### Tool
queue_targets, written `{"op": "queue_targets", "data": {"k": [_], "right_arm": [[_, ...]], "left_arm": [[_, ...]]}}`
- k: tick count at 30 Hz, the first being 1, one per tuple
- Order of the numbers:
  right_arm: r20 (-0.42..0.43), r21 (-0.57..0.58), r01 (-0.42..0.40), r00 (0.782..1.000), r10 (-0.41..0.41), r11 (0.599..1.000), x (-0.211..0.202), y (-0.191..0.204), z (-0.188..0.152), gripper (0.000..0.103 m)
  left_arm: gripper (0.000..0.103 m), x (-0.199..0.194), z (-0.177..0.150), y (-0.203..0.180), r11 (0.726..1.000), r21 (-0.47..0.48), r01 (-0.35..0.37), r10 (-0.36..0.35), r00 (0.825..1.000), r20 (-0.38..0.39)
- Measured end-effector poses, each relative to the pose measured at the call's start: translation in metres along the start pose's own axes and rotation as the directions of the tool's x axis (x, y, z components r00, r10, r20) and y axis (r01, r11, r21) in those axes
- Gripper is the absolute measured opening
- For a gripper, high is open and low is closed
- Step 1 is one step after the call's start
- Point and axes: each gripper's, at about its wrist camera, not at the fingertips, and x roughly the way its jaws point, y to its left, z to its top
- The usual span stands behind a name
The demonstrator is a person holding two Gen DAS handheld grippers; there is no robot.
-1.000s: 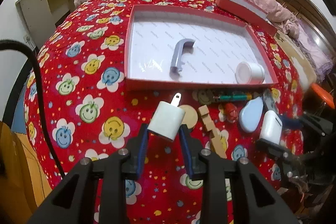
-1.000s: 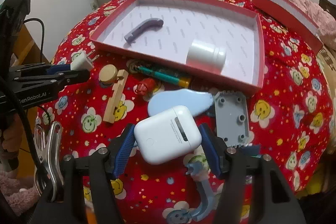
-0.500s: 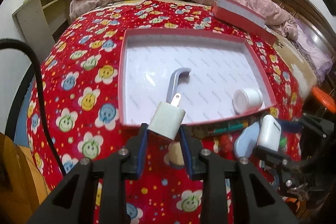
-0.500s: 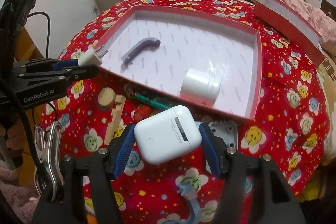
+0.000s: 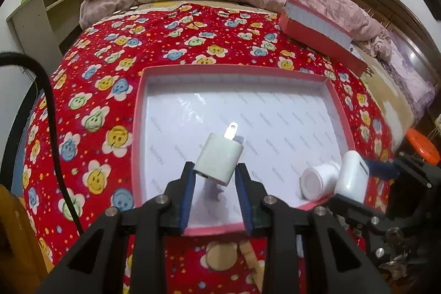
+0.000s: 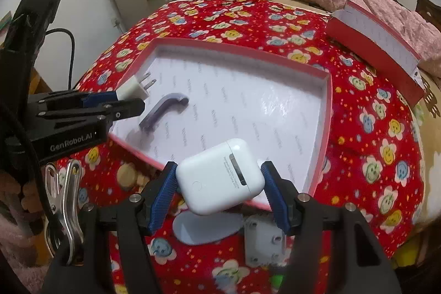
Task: Organize rigid objects
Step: 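Carry the charger and earbud case into the red tray with both tools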
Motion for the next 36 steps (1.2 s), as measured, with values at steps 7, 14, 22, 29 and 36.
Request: {"op": "queue_targets", "data": {"k": [7,14,22,29,36], "right_arm": [[-0.012,0.022,0.007,1.0,-0.007,1.0,0.01,-0.011,0.016,0.063],[-0.038,0.069,0.026,0.999,-0.023,0.997,0.027,-0.028,0.03,0.063],[-0.065,0.092,0.042,0.997,-0.036,0.995,0.044,-0.041,0.039,0.063],[-0.074,0.1,0.046,0.997,-0.039,0.994,0.053,-0.045,0.043,0.063],[-0.077,0.107,0.051,0.996,-0.043,0.993,0.058,-0.049,0.046,0.063]], "left_arm": [[0.031,0.013,0.015,-0.005,1.0,-0.009,-0.002,0.001,1.0,-0.014],[0.031,0.032,0.03,-0.006,1.0,-0.024,-0.005,0.004,0.999,-0.039],[0.031,0.05,0.037,-0.006,0.999,-0.031,-0.024,0.022,0.998,-0.062],[0.028,0.056,0.041,-0.003,0.999,-0.028,-0.038,0.036,0.997,-0.063],[0.028,0.064,0.042,-0.003,0.999,-0.026,-0.04,0.038,0.997,-0.073]]}}
